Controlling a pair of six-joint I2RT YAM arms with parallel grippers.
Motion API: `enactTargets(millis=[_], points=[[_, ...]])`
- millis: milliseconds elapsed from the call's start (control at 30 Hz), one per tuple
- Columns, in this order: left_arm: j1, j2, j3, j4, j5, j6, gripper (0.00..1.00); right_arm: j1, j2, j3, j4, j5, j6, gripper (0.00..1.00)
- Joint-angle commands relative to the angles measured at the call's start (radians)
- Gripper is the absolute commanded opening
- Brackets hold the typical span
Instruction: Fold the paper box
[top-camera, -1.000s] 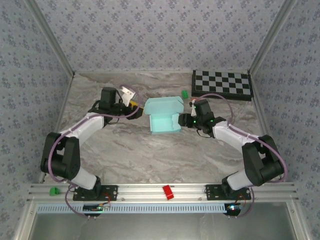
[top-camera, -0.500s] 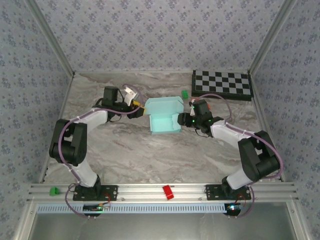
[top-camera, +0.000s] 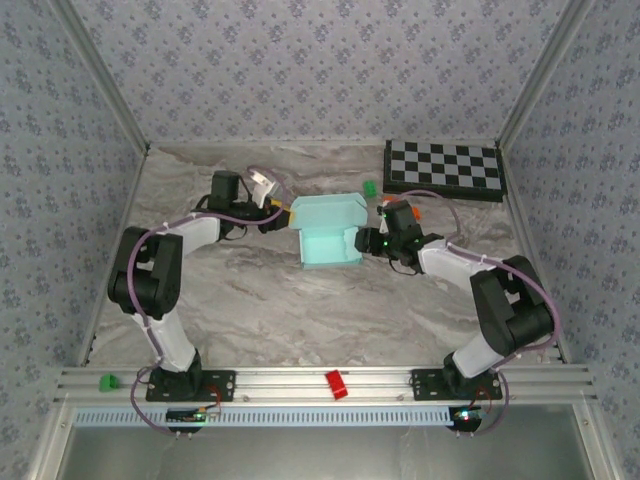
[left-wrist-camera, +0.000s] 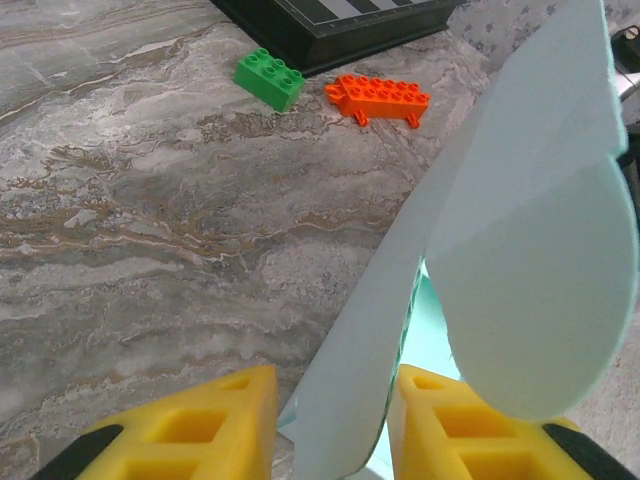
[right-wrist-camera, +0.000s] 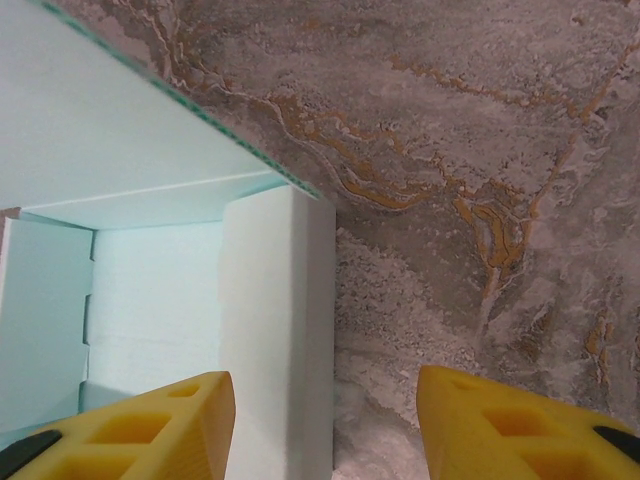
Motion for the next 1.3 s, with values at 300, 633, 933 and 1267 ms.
enactTargets(millis=[300, 633, 933, 1267], points=[[0.003, -0.004, 0.04, 0.008, 0.061, -0.006, 0.18, 0.024, 0.021, -0.007, 0.017, 0.013, 0.019, 0.52], [0.003, -0.024, 0.034, -0.016, 0.062, -0.009, 0.09, 0.044, 0.045, -0.03, 0.065, 0.026, 0.038, 0.49], [0.003, -0.026, 0.021, -0.008, 0.081, -0.018, 0.05, 0.046, 0.052, -0.036, 0.068, 0.035, 0.036, 0.47], [0.002, 0.008, 0.033, 0.011, 0.127, -0.047, 0.18, 0.047, 0.072, -0.037, 0.065, 0.036, 0.037, 0.45]])
